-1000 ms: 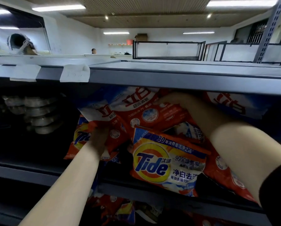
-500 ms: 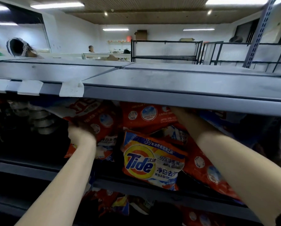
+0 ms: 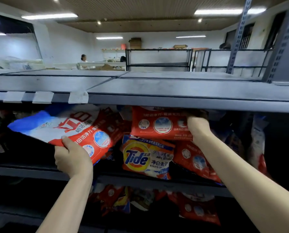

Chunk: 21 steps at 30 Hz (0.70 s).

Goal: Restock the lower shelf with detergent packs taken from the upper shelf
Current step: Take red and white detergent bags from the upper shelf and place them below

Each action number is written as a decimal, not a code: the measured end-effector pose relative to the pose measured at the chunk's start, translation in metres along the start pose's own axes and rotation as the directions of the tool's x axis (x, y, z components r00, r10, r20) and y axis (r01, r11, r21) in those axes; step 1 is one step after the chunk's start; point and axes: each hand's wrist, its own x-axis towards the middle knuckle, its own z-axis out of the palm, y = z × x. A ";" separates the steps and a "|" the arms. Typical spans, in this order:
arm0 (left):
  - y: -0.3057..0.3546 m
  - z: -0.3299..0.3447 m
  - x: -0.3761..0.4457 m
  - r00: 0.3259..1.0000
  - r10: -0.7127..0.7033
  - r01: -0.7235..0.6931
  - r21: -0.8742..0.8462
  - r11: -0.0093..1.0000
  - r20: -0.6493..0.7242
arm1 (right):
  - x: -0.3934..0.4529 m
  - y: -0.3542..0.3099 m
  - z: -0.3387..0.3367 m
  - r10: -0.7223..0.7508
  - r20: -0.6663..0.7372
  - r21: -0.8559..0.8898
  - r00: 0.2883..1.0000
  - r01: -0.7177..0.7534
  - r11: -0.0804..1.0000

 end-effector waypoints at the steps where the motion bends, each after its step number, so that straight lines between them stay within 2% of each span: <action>1: 0.003 -0.006 -0.003 1.000 0.024 -0.024 0.016 1.000 0.011 | -0.009 0.003 -0.008 0.003 -0.060 0.013 0.998 -0.003 1.000; 4: 0.012 -0.026 -0.010 0.997 0.068 -0.070 0.041 0.997 0.042 | -0.036 0.008 -0.029 -0.074 -0.212 -0.030 0.975 0.069 0.997; 10: 0.014 -0.056 -0.029 0.990 0.102 -0.098 -0.043 0.994 0.098 | -0.082 0.028 -0.069 -0.065 -0.274 0.021 0.960 0.073 0.997; 15: 0.010 -0.079 -0.038 0.983 0.077 -0.066 -0.069 0.995 0.168 | -0.111 0.039 -0.090 -0.120 -0.391 -0.089 0.912 0.093 0.992; 18: 0.008 -0.090 -0.051 0.965 0.079 -0.055 -0.102 0.993 0.250 | -0.129 0.048 -0.104 -0.117 -0.427 -0.078 0.897 0.092 0.993; 21: 0.011 -0.091 -0.074 0.917 0.123 -0.074 -0.142 0.987 0.379 | -0.145 0.056 -0.120 -0.127 -0.483 -0.092 0.866 0.093 0.991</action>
